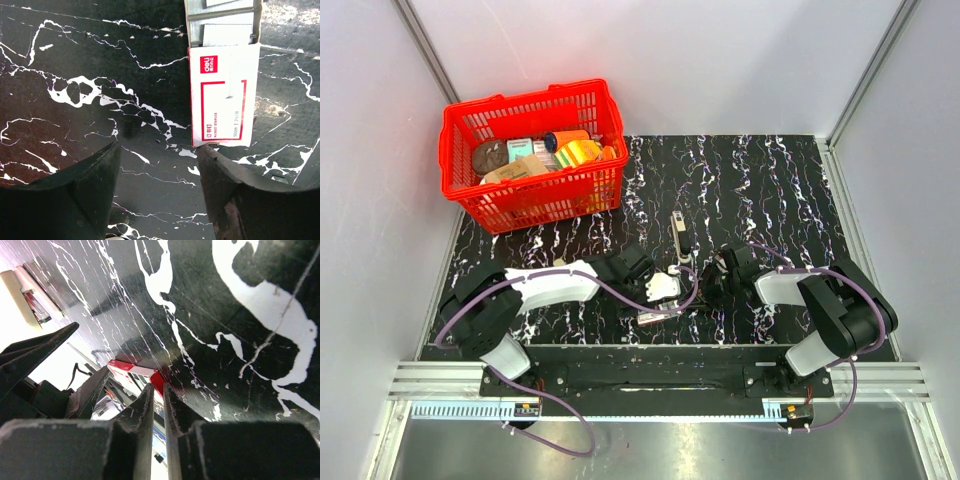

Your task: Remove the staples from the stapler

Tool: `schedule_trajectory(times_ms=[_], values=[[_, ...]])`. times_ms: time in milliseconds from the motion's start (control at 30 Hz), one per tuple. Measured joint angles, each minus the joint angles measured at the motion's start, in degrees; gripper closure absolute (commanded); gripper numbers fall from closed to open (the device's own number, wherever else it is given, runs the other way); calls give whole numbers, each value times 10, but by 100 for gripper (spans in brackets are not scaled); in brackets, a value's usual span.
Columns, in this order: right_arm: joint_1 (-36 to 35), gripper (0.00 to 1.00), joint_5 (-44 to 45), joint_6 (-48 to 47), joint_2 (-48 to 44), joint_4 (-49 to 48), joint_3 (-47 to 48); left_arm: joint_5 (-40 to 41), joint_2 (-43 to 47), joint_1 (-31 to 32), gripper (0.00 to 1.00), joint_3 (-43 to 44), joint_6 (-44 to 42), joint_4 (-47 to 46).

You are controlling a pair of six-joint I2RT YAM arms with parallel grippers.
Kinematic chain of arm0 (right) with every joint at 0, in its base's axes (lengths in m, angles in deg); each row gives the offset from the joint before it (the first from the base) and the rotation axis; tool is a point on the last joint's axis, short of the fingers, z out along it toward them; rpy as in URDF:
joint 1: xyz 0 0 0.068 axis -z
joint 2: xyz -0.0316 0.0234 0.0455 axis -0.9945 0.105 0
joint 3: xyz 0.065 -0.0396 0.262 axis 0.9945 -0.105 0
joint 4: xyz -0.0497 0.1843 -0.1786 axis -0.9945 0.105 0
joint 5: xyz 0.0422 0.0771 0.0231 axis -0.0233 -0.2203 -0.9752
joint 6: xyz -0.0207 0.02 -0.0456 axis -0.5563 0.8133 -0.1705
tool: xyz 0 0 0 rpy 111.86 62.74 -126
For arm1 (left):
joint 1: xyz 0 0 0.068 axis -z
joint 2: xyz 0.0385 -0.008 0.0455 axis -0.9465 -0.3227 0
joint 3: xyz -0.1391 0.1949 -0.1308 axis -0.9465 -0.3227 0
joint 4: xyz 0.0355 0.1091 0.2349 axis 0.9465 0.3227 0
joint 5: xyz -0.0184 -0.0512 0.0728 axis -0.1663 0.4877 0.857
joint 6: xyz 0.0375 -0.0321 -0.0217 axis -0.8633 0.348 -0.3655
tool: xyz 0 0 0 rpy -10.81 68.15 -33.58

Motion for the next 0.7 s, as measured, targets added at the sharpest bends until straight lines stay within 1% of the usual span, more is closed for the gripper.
schedule_trajectory(times_ms=[300, 700], values=[[-2, 85, 1, -5, 0, 2, 1, 2, -14, 4, 34, 14, 3, -2], [-22, 85, 6, -20, 6, 30, 22, 2, -39, 4, 34, 40, 7, -5]])
